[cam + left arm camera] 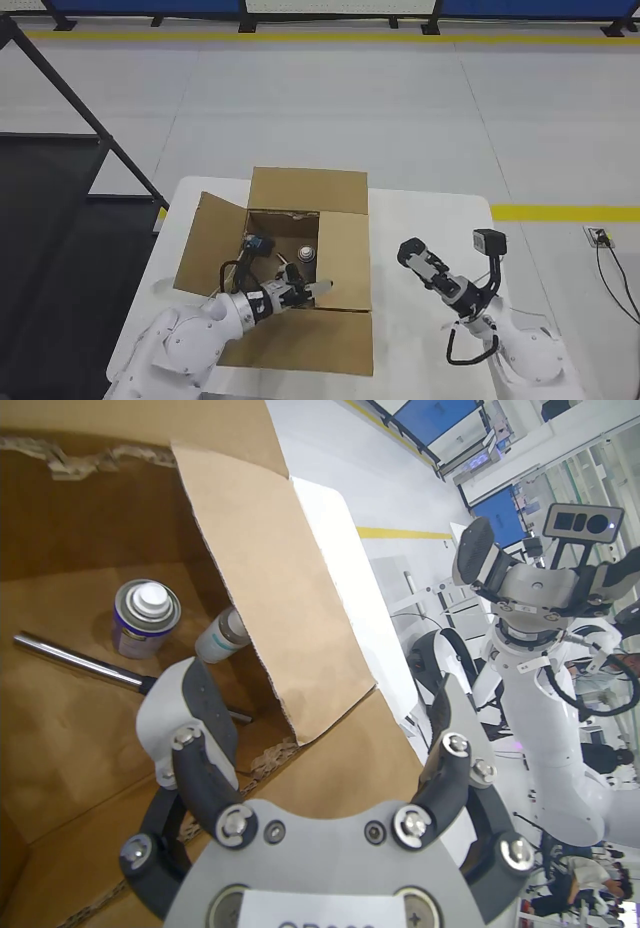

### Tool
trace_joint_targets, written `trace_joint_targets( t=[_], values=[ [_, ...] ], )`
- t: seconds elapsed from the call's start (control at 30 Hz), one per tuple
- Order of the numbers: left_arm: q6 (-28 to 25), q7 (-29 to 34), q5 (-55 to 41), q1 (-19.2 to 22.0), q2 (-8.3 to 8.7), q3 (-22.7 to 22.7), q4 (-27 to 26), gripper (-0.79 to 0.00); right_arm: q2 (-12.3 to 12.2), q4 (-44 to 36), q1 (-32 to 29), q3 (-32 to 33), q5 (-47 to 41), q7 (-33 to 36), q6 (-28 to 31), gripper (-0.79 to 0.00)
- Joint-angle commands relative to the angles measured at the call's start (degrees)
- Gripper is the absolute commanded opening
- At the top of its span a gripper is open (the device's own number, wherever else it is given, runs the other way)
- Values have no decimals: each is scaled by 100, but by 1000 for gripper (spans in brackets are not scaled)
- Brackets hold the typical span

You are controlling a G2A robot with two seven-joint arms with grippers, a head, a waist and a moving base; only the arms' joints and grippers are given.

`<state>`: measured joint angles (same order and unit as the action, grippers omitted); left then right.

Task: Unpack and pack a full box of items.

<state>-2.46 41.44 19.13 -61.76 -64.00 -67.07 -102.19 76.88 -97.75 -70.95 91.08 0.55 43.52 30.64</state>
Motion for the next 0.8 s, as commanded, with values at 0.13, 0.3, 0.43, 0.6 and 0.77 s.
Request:
trace_joint_targets(
  t=[0.13, 0.3, 0.43, 0.6, 0.77],
  values=[
    [369, 433, -758, 726, -170, 575, 891, 0, -90, 4, -311, 399, -308, -35, 100, 0],
    [425, 518, -1025, 1166, -296, 927, 1401, 0, -159, -26, -569, 662, -506, -27, 165, 0],
    [322, 388, -1101, 1305, -353, 1041, 1467, 0, -196, -53, -735, 760, -594, -94, 219, 0],
    [298, 163, -1042, 1270, -364, 1001, 1161, 0, -238, -39, -863, 864, -741, -200, 347, 0],
    [390, 74, -917, 1241, -366, 977, 719, 0, -284, 40, -914, 972, -922, -231, 471, 0]
  ],
)
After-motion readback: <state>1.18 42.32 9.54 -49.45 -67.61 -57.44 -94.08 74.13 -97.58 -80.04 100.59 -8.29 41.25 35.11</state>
